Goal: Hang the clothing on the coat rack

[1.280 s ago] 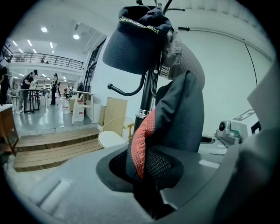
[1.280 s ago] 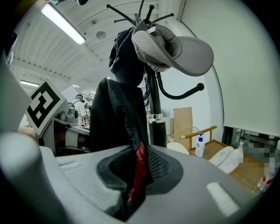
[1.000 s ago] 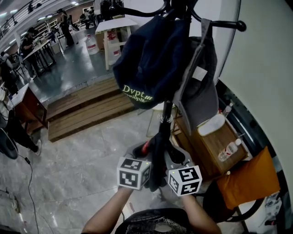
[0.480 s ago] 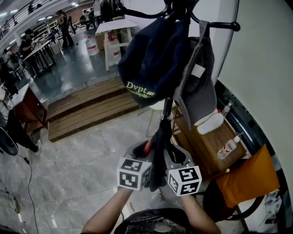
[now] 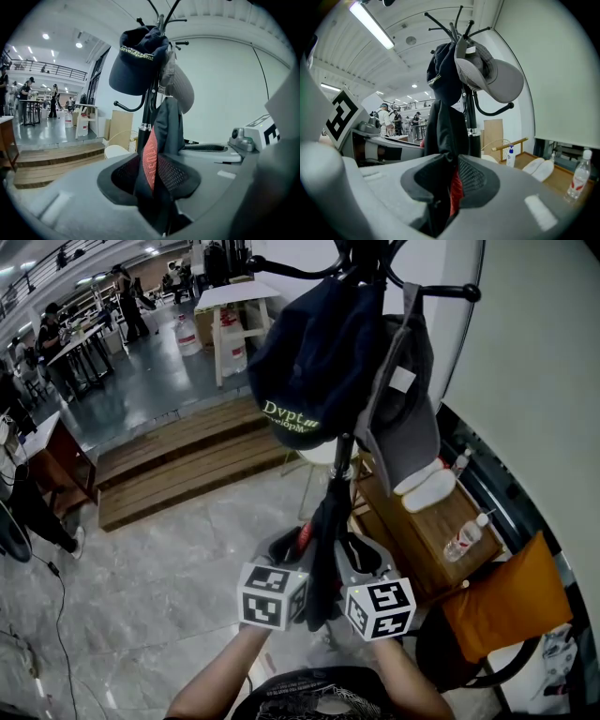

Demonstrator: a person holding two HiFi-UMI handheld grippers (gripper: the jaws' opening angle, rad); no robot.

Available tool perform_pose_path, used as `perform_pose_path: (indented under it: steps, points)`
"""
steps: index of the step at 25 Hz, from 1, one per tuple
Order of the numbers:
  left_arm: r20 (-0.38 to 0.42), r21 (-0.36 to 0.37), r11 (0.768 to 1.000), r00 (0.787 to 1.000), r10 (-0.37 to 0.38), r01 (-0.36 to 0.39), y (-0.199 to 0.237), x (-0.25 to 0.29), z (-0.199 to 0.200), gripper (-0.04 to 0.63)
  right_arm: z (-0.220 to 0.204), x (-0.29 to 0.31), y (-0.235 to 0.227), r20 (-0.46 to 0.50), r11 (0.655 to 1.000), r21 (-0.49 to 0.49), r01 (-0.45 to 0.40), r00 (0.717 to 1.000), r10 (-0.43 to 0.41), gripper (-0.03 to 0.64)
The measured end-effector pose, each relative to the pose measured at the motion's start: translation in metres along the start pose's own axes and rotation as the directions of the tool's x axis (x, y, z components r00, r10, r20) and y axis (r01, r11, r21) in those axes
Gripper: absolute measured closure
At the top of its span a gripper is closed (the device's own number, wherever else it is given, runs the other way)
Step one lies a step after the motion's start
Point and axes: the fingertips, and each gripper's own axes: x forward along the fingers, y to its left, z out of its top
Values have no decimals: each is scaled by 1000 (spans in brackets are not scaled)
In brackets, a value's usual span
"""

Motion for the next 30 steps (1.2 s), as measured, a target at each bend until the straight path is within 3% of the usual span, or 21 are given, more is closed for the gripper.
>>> perform_pose_path:
  steps: [30]
  points:
    - [68,34,999,998,9,-11,-43,-62,11,499,25,-64,38,85,999,6,-51,995,50,557]
